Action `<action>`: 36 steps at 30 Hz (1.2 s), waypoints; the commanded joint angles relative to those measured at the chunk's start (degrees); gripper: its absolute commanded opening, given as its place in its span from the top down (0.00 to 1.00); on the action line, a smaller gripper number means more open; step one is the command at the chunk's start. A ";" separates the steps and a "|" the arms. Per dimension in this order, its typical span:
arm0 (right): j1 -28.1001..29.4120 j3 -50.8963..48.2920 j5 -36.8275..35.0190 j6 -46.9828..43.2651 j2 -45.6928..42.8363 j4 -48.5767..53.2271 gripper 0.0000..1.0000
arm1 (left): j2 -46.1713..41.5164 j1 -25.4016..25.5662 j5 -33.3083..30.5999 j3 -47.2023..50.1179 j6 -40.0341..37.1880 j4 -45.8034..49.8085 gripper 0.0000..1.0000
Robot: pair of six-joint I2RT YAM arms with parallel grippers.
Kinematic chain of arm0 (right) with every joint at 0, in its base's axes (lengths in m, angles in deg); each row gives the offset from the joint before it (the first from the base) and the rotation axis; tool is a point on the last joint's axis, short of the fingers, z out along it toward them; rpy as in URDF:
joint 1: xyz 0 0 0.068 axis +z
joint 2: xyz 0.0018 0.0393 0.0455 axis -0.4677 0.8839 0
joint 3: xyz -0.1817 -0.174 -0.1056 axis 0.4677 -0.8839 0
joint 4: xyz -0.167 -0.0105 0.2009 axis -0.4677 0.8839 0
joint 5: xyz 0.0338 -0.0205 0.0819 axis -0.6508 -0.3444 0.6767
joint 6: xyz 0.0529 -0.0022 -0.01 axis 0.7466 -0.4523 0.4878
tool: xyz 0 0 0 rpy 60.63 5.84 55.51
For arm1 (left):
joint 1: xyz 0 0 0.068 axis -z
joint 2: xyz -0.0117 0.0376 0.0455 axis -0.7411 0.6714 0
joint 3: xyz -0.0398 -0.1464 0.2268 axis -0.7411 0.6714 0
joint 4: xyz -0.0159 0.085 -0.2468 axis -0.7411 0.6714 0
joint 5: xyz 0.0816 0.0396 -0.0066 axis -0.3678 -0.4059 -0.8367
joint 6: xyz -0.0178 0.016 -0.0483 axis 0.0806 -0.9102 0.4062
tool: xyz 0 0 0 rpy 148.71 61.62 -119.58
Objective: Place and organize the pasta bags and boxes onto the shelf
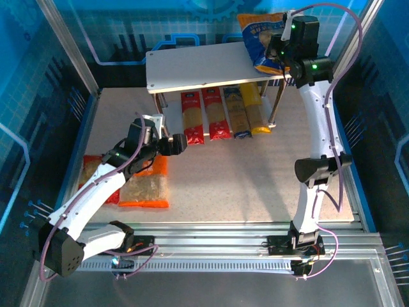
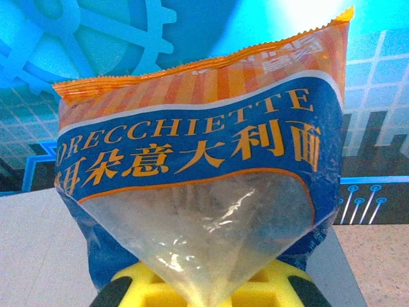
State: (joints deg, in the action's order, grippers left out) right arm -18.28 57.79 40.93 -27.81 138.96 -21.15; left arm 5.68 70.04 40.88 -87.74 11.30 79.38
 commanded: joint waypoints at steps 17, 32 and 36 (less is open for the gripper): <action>0.46 -16.71 0.33 4.65 -6.81 -12.27 0.72 | -0.19 -0.68 -0.42 -1.05 -0.68 1.60 0.00; 0.90 -23.57 4.16 4.23 -15.98 -16.09 0.14 | -1.95 -0.77 -0.74 0.13 -0.37 1.88 0.00; 1.21 -30.65 2.89 2.68 -22.45 -18.62 0.09 | -1.97 -0.77 -0.52 0.14 -0.42 1.80 0.01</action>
State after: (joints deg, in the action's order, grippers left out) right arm -17.80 30.10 44.25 -23.70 121.97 -35.68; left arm 4.87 69.71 40.48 -87.72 11.32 80.43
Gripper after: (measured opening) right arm 0.903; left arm 0.995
